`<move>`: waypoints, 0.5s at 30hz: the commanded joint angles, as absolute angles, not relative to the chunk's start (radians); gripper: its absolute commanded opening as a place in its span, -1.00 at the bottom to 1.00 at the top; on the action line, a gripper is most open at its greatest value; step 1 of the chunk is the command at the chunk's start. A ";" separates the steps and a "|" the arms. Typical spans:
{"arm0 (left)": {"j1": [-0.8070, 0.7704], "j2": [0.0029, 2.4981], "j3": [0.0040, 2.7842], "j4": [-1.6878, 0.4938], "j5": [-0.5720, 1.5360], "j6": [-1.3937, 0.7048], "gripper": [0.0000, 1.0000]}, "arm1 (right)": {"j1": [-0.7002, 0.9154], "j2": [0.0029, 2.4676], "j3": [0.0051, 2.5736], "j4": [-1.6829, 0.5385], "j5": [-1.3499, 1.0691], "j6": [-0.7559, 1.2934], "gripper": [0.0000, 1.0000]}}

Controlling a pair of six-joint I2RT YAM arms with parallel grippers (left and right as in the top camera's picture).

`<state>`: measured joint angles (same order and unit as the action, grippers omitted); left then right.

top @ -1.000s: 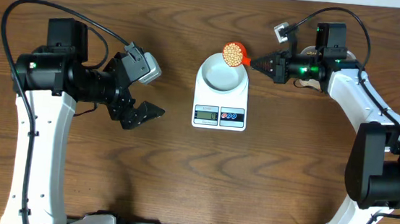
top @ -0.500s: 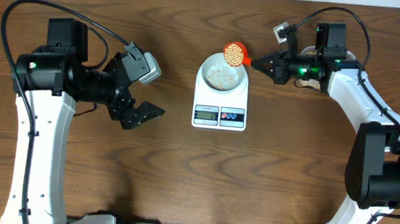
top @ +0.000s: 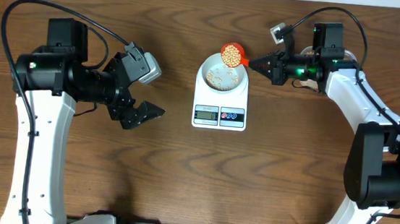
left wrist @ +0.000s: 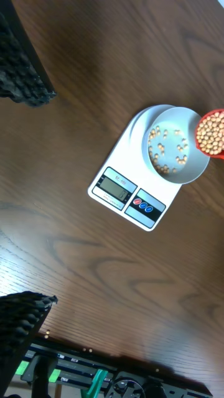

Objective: Scoop item into bowl and weigh 50g on scale
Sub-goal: 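Tilt the red scoop with the right gripper to pour soybeans into the bowl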

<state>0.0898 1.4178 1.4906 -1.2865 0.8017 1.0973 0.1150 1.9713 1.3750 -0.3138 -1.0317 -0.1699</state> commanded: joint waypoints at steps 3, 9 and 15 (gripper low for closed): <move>0.093 1.418 1.485 -1.293 0.799 1.107 0.95 | 0.126 1.977 1.377 -0.318 -1.045 -0.250 -0.98; 0.093 1.418 1.485 -1.293 0.799 1.107 0.96 | 0.126 1.977 1.377 -0.319 -1.045 -0.286 -0.98; 0.093 1.418 1.485 -1.294 0.799 1.107 0.96 | 0.126 1.977 1.377 -0.318 -1.045 -0.287 -0.98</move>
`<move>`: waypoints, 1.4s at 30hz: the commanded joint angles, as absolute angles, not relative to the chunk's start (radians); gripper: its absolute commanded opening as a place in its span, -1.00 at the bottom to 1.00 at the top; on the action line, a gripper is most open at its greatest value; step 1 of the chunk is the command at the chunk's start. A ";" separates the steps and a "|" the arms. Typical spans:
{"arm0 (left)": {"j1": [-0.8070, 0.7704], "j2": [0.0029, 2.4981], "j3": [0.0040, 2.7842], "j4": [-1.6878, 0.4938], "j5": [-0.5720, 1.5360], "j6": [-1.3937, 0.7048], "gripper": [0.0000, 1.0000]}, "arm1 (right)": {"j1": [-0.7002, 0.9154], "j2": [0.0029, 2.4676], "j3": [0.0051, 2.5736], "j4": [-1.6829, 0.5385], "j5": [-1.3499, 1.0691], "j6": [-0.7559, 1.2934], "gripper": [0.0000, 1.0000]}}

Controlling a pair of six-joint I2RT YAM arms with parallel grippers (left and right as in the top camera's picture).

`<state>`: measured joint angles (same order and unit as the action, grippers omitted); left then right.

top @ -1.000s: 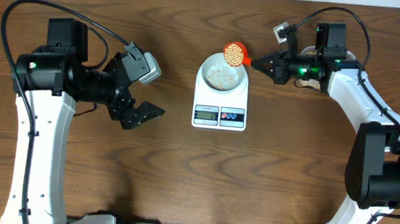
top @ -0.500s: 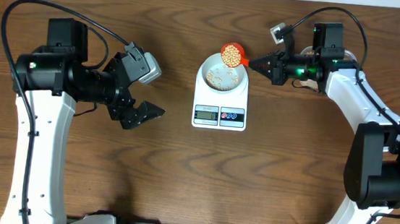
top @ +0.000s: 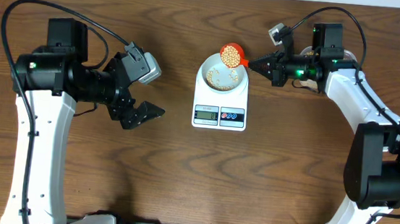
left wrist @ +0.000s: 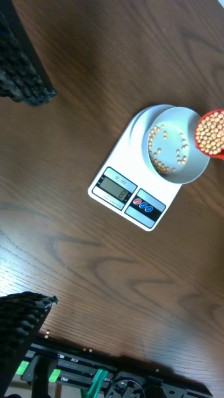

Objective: Scoop item into bowl and weigh 50g on scale
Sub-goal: 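Tilt the red scoop with the right gripper to pour soybeans into the bowl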

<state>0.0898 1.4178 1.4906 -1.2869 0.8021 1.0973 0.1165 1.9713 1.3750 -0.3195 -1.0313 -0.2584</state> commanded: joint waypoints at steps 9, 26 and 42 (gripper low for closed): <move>0.093 1.418 1.485 -1.293 0.799 1.107 0.96 | 0.137 1.977 1.377 -0.319 -1.044 -0.379 -0.98; 0.093 1.418 1.485 -1.293 0.799 1.107 0.96 | 0.138 1.977 1.377 -0.332 -1.033 -0.383 -0.98; 0.093 1.418 1.485 -1.293 0.799 1.107 0.96 | 0.138 1.977 1.377 -0.329 -0.986 -0.383 -0.98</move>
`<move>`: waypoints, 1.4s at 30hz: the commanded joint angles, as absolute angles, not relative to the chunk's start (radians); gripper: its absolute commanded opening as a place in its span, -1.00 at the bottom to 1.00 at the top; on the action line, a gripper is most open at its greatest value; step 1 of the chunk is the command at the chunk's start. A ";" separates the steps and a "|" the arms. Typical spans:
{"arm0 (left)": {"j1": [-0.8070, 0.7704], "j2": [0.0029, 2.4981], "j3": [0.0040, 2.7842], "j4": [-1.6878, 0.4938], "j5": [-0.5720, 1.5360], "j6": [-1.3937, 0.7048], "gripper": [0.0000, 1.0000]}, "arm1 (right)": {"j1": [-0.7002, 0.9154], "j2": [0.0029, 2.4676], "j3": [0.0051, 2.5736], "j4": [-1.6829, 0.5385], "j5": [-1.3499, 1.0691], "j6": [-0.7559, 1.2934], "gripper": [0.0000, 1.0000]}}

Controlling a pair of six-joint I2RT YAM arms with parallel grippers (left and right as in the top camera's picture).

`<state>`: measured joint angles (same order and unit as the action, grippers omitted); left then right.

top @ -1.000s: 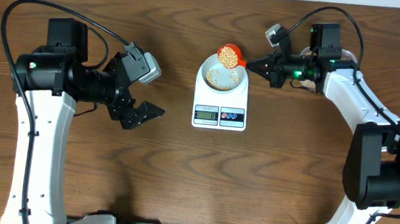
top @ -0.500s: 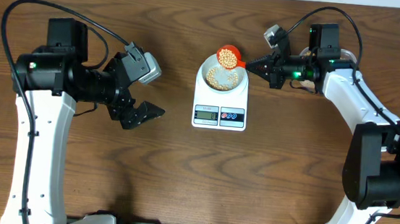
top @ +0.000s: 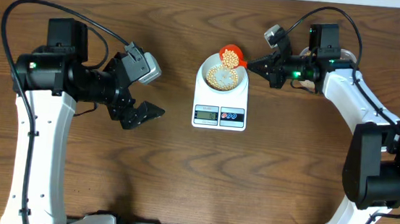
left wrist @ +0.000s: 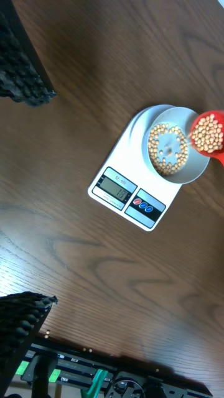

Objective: Scoop item into bowl and weigh 50g on scale
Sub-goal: 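Tilt the red scoop with the right gripper to pour soybeans into the bowl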

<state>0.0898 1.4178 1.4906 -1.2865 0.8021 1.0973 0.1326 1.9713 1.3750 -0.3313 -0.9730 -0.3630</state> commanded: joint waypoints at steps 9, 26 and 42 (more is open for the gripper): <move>0.093 1.418 1.485 -1.293 0.799 1.107 0.96 | 0.138 1.977 1.377 -0.329 -0.986 -0.383 -0.98; 0.093 1.418 1.485 -1.293 0.799 1.107 0.95 | 0.138 1.977 1.377 -0.302 -0.986 -0.383 -0.98; 0.093 1.418 1.485 -1.293 0.799 1.107 0.96 | 0.138 1.927 1.377 -0.303 -1.009 -0.383 -0.98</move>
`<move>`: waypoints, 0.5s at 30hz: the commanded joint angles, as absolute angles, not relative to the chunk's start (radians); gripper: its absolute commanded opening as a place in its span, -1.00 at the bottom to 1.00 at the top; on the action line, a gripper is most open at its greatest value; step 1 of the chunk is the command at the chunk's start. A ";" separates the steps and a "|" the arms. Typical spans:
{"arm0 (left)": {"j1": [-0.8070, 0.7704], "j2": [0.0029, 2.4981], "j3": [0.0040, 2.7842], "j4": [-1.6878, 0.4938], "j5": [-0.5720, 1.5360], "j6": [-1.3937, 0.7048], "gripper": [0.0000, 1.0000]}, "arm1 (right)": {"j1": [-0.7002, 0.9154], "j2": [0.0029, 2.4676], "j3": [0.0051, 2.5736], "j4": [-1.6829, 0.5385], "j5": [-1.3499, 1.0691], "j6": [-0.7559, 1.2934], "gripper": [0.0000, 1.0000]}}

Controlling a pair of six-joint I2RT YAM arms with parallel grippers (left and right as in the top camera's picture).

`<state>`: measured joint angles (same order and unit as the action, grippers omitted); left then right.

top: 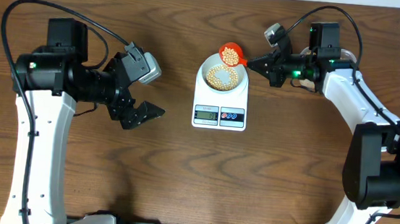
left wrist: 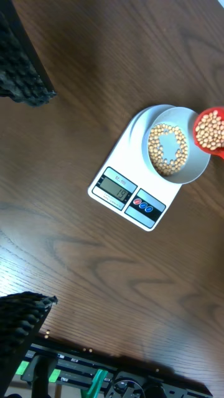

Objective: Scoop item into bowl and weigh 50g on scale
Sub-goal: 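Tilt the red scoop with the right gripper to pour soybeans into the bowl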

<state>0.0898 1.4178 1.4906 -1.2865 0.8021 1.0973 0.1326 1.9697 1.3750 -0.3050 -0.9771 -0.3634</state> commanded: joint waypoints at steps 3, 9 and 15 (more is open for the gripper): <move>0.093 1.418 1.485 -1.293 0.799 1.106 0.95 | 0.138 1.908 1.377 -0.307 -1.005 -0.383 -0.98; 0.093 1.418 1.485 -1.293 0.799 1.106 0.96 | 0.146 1.904 1.377 -0.360 -0.918 -0.458 -0.98; 0.093 1.418 1.485 -1.294 0.799 1.107 0.96 | 0.152 1.864 1.377 -0.362 -0.960 -0.458 -0.98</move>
